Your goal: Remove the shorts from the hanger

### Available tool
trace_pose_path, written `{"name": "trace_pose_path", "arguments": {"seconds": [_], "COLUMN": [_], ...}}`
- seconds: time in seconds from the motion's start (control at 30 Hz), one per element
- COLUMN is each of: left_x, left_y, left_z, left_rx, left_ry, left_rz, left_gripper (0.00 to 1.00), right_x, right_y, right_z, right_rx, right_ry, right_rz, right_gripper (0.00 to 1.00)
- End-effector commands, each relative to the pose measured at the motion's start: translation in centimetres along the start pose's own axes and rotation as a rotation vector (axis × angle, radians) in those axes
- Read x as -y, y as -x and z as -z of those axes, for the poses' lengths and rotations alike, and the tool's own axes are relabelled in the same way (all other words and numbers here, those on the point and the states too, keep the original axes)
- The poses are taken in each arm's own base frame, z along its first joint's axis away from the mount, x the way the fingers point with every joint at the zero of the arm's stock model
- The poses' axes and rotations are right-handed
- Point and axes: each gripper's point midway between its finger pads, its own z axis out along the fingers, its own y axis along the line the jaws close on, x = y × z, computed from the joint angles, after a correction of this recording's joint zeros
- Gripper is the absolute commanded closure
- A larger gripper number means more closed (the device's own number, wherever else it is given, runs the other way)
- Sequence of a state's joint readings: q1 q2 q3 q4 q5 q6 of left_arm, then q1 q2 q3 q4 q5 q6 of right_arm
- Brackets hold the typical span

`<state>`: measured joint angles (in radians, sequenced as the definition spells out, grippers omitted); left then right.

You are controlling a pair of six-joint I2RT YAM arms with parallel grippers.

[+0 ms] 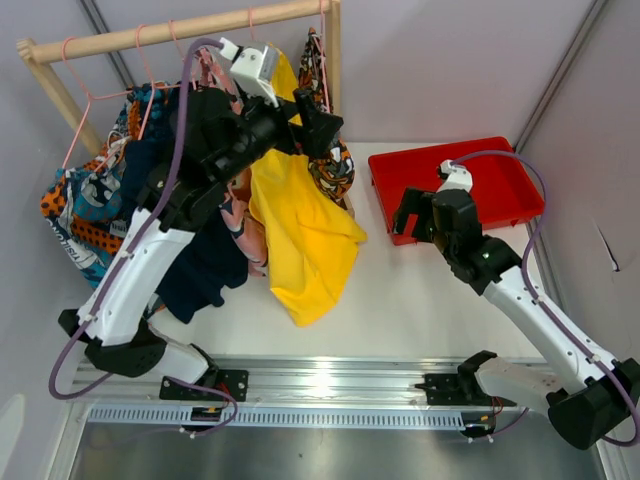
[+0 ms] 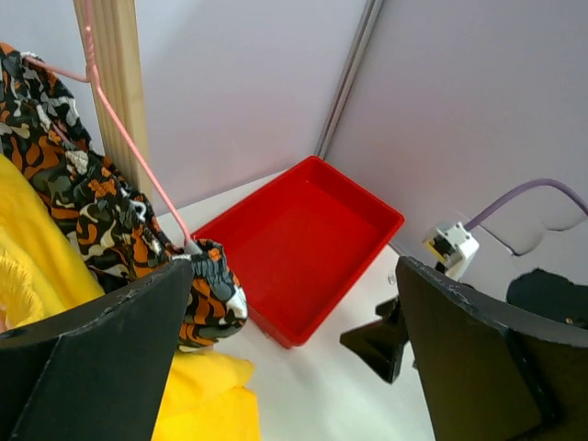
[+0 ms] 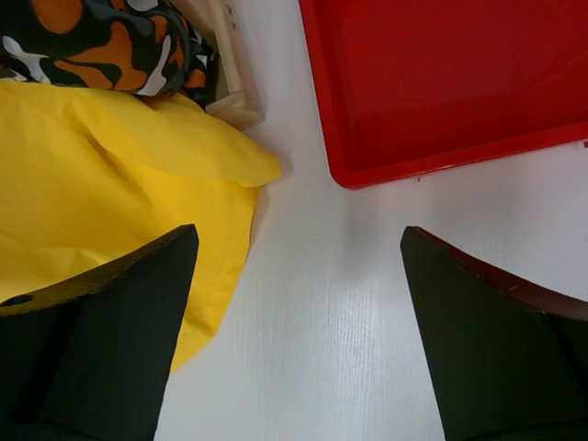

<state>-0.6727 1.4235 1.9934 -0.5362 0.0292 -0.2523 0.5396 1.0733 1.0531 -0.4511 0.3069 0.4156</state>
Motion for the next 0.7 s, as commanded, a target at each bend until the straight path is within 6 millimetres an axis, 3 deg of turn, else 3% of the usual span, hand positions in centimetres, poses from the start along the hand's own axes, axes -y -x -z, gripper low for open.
{"name": "trace_pose_path", "arguments": {"seconds": [0.0,0.13,0.2,0.3,0.53,0.67], "left_x": [-0.9,-0.3,-1.1,-1.4,-2.4,-4.0], "left_y": [-0.3,-0.2,0.0,1.5,3.0,1.5], "left_z": [-1.8,-2.4,-3.0,-3.4,-6.5,-9.4], "left_rx": [0.002,0.027,0.027,0.037,0.096,0.083], "left_ry": [0.101,0.114,0.172,0.205,0.274,0.331], "left_rz": [-0.069,-0.085,-0.089,-0.107,-0.143,-0.168], "left_gripper": [0.01,0.01,0.01,0.01,0.01,0.01], "right_x": [0.3,0.2,0.3,0.4,1.0,1.5], "right_y": [0.7,0.9,0.8,0.9,0.3,0.1], "right_z": [0.8,1.7,2.3,2.8,3.7,4.6], "right_rx": [0.038,0.071,0.083,0.093,0.080,0.082], "right_ry": [0.011,0.048,0.057,0.063,0.054,0.051], "right_rz": [-0.003,-0.014,-0.015,-0.017,-0.019,-0.029], "right_gripper": [0.01,0.01,0.01,0.01,0.01,0.01]}}
